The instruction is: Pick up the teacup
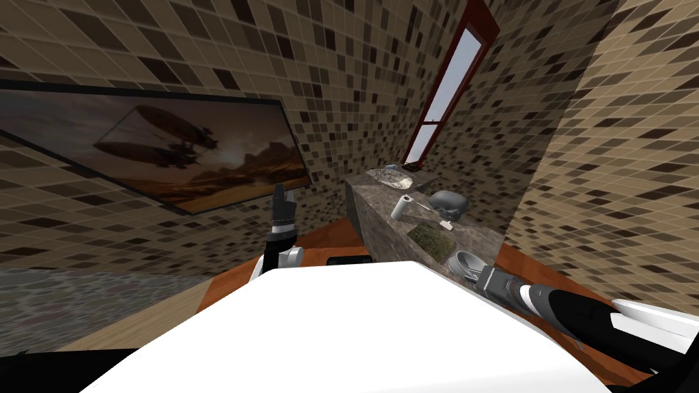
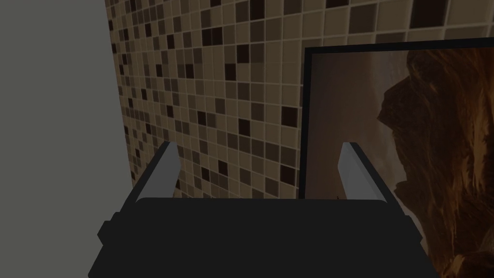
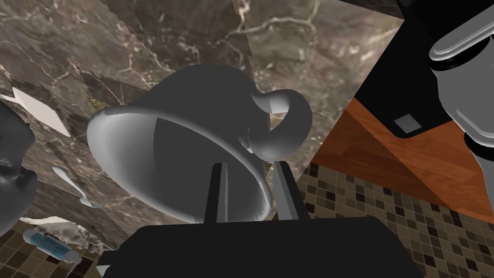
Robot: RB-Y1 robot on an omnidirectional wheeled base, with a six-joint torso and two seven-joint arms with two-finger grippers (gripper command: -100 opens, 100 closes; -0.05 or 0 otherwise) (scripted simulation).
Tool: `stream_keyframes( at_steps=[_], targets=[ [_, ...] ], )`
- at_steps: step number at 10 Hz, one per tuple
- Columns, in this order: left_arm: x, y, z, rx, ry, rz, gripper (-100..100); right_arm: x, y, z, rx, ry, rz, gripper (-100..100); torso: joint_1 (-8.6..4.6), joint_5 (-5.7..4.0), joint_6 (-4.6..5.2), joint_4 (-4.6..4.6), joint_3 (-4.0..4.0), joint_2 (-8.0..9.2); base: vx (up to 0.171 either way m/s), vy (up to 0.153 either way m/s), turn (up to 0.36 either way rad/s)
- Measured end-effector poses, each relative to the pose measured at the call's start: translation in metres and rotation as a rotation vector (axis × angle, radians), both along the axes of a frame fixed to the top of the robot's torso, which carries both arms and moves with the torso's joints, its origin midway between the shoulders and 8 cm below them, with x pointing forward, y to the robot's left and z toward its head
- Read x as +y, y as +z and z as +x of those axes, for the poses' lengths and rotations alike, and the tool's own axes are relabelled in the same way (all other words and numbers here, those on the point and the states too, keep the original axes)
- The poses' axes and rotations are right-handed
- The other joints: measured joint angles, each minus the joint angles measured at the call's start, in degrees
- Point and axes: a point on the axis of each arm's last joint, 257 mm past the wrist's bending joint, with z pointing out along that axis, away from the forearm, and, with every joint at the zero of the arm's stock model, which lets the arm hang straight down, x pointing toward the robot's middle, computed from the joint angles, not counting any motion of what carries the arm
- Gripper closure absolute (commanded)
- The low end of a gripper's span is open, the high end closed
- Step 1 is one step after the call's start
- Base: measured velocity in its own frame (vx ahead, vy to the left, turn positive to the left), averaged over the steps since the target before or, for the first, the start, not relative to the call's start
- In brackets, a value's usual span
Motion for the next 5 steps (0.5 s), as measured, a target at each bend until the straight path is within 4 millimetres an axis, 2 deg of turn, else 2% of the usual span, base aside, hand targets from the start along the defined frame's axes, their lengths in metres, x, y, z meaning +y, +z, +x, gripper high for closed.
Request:
stream_keyframes(
  at_steps=[1,5],
  targets=[
    [0.0,0.0,0.0,0.0,0.0,0.0,0,0.0,0.0,0.0,0.0,0.0,0.0,100,0.01,0.01,0.0,0.0,0.0,0.0,0.034,-0.02,-0.133],
    [0.0,0.0,0.0,0.0,0.0,0.0,0,0.016,0.014,-0.007,0.0,0.033,0.001,100,-0.08,0.04,0.01,-0.03,-0.1,-0.18,0.056,-0.043,-0.103]
  ],
)
